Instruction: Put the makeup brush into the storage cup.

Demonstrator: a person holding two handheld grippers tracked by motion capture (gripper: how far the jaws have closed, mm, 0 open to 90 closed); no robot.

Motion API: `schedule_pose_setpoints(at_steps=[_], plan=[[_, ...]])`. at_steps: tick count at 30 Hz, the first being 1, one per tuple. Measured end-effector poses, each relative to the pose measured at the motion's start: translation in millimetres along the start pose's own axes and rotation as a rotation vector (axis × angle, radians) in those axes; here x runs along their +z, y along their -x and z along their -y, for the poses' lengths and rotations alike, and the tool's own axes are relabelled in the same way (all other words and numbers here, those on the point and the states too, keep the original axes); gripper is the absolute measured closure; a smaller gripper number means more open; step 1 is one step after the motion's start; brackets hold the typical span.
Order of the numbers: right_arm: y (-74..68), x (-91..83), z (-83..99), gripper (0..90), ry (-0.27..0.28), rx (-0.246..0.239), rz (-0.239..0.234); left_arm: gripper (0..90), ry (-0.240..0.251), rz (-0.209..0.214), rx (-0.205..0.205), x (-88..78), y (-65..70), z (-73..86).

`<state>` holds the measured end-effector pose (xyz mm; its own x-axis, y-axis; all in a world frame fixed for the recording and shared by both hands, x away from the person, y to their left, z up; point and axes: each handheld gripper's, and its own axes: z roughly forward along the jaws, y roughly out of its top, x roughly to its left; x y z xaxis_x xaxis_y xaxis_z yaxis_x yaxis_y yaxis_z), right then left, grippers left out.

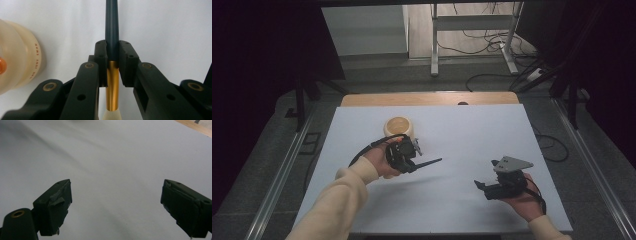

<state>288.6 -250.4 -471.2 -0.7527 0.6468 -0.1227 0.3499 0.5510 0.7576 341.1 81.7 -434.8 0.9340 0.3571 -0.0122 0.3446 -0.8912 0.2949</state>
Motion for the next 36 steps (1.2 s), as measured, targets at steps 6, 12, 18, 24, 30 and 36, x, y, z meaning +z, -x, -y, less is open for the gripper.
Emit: schedule_pose_setpoints(at_steps=[6, 12, 18, 24, 30, 36], plan=[[-2.3, 3.2, -2.1, 10.5, -0.005, -0.015, 0.004, 78.8, 0.013, 0.015, -0.027, -0.1, -0.6, -2.8], [-6.4, 9.0, -6.7, 10.5, -0.007, -0.04, 0.007, 78.8, 0.016, 0.005, -0.075, -0.3, -1.1, -5.4], [-12.0, 16.2, -13.1, 10.5, -0.006, -0.069, 0.006, 78.8, 0.015, 0.02, -0.108, 1.2, -0.9, -8.1], [-20.6, 24.7, -19.2, 10.5, -0.02, -0.12, 0.008, 78.8, 0.006, 0.018, -0.12, 2.6, 0.9, -11.6], [-26.6, 31.6, -24.4, 10.5, -0.027, -0.164, 0.014, 78.8, 0.011, 0.026, -0.132, 2.5, 2.8, -14.0], [-31.0, 36.8, -27.8, 10.5, -0.038, -0.194, 0.019, 78.8, 0.014, 0.034, -0.145, 2.4, 3.3, -14.4]])
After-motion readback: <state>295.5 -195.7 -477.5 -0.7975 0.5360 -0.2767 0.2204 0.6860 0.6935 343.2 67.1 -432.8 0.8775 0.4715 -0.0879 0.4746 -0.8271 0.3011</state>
